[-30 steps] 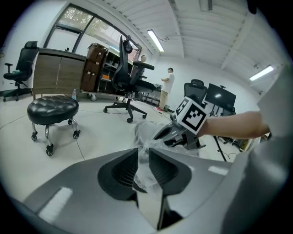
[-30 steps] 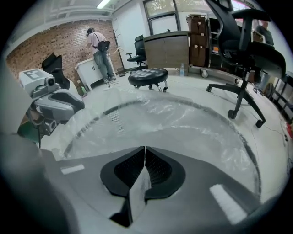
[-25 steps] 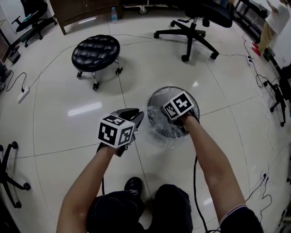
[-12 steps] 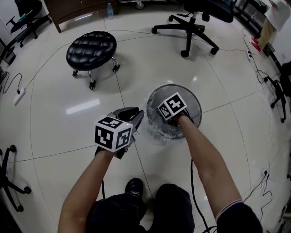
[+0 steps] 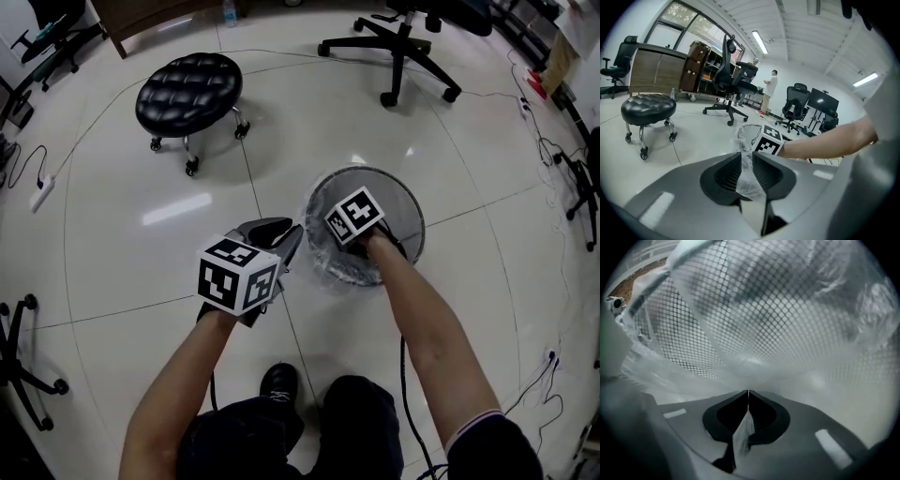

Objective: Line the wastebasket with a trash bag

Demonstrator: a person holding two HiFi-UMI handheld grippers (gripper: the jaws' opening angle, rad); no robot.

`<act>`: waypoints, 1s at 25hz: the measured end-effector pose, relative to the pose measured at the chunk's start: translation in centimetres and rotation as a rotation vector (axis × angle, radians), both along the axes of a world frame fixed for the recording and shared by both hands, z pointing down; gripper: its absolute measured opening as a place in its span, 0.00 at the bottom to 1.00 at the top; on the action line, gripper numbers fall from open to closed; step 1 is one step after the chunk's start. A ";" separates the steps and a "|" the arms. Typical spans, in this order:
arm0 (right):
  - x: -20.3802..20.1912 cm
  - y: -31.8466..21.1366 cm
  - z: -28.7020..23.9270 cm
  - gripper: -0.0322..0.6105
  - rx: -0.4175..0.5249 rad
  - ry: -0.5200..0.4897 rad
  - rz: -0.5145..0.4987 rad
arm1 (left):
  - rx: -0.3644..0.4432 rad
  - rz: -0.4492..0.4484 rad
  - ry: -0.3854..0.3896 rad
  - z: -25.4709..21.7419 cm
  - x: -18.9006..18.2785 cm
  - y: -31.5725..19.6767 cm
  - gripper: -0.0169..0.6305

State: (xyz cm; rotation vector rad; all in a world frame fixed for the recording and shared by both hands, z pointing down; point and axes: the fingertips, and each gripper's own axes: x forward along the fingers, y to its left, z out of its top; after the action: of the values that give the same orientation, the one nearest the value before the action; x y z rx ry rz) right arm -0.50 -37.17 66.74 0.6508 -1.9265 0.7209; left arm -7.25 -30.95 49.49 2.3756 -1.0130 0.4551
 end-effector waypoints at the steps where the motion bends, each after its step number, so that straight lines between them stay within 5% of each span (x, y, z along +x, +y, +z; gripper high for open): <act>1: 0.0 0.1 0.2 0.06 -0.003 0.002 -0.003 | -0.001 -0.001 -0.004 0.0 0.0 0.0 0.16; 12: 0.0 0.0 -0.9 0.11 0.000 0.012 -0.014 | -0.008 -0.018 -0.042 0.1 -0.3 0.1 0.16; 25: 0.7 0.3 -8.6 0.18 0.074 -0.052 -0.024 | 0.024 -0.006 -0.107 -2.1 -0.4 0.1 0.16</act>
State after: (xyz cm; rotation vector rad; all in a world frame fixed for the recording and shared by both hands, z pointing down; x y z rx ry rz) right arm 0.23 -36.90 58.11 0.6588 -2.0131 0.6601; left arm -7.62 -30.81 47.36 2.3901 -1.0787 0.5766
